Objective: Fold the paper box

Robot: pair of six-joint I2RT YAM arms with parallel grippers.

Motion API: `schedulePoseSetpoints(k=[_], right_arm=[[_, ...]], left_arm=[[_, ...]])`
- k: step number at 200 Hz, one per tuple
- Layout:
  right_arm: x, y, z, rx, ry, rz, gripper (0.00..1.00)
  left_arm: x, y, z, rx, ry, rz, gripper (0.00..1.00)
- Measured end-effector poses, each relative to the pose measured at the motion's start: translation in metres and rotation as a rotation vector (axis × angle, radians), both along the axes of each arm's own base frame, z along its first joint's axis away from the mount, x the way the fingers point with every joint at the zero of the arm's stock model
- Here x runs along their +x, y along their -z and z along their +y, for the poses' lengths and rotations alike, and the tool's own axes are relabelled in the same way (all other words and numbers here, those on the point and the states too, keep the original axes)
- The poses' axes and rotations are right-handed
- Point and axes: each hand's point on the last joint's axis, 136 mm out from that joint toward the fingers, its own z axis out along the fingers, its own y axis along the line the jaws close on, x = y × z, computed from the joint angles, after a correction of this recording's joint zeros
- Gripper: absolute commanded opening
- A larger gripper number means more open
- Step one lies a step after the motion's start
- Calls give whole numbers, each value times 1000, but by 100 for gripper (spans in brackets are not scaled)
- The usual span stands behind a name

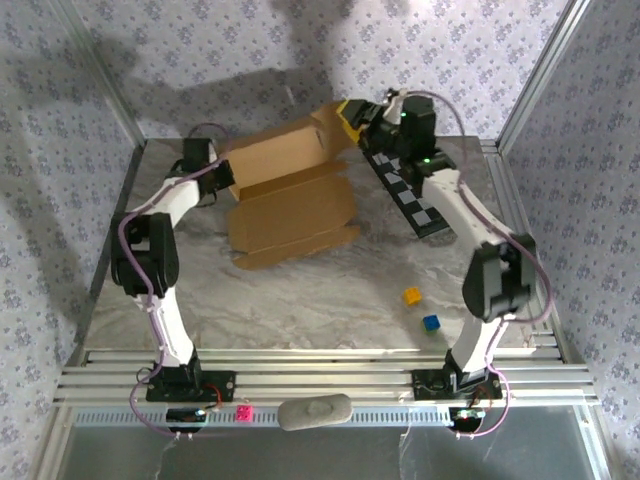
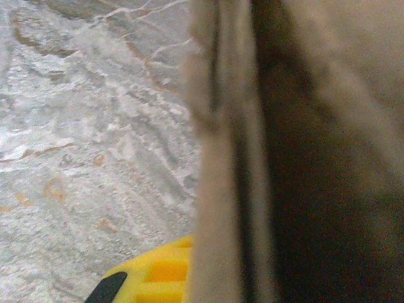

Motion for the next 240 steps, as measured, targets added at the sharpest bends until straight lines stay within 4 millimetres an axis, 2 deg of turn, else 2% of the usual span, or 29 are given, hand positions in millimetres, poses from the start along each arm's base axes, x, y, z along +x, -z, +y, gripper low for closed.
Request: schedulePoseSetpoints(k=[9,24,53,80,119,149,190,217,240], right_arm=[[-9,-16,-15,-40,45,-30,55],[-20,-29,-35,-101,116,-45,55],[-36,-30,-69,-221,230,-11,55],[-50,-35,-86,-298,285,9,54],[-81,-54,-101,-346,325,-4,54],[-105,-68,-98,-355,310,-37,53],[-118,-76,-80,-337,266,-48,53],[-115,-78,-61,-268,242,0,51],[-99,-86,-43,-218,229,29,50]], left_arm=[[1,-9,0,-68,21,-15,0],[0,-26,-10,-178,70,-43,0],[-6,-60,-38,-339,177,-88,0],[-12,-80,-55,-427,227,-88,0],[-23,-101,-58,-482,223,-92,0],[-30,-116,-60,-488,220,-109,0],[-42,-102,-69,-375,154,-45,0],[-52,-96,-77,-275,119,-18,0],[-60,-98,-77,-191,95,-16,0]])
